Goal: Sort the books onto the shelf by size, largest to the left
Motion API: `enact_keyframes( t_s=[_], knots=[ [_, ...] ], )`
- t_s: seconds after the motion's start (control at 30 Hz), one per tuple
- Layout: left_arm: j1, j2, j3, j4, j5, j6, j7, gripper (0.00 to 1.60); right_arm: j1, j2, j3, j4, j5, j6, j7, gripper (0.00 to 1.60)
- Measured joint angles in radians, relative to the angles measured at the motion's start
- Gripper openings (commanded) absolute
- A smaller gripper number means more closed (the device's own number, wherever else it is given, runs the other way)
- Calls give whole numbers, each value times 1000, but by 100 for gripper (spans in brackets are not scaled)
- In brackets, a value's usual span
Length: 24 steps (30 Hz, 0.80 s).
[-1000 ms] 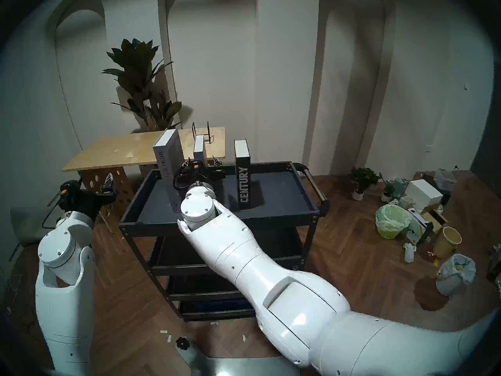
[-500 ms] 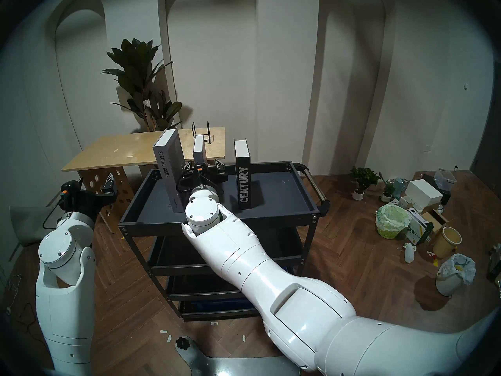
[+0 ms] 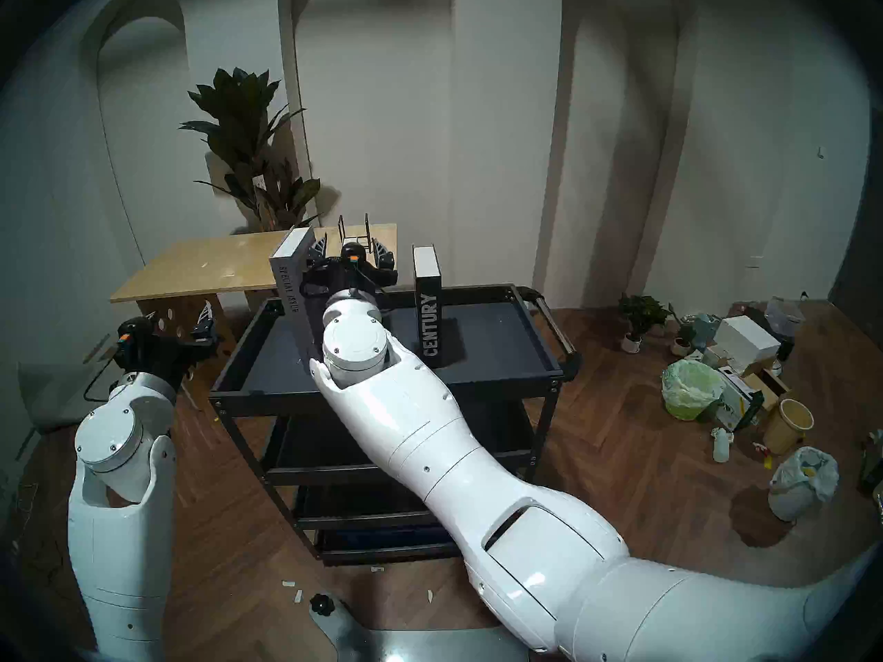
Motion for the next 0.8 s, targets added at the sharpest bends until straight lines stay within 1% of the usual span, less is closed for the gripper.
enact_keyframes(
  t_s=[0.13, 0.27, 0.4, 0.53, 0.63, 0.8],
  knots=[
    [-2, 3, 9, 2, 8, -2, -1, 160, 9, 4, 13, -61, -2, -26, 0, 160],
    [-3, 6, 17, 5, 15, -16, -4, 160, 15, 20, 22, -106, -13, -35, 5, 160],
    [-5, 13, 26, 3, 27, -40, -13, 160, 16, 68, 53, -171, -25, -28, 8, 160],
    [-10, 20, 30, -4, 33, -53, -22, 160, 13, 122, 109, -227, -36, 0, 0, 160],
    [-16, 27, 37, -10, 36, -60, -33, 160, 1, 176, 178, -280, -50, 40, -20, 160],
    [-23, 33, 47, -12, 39, -62, -43, 160, -21, 229, 238, -328, -65, 90, -34, 160]
  ],
)
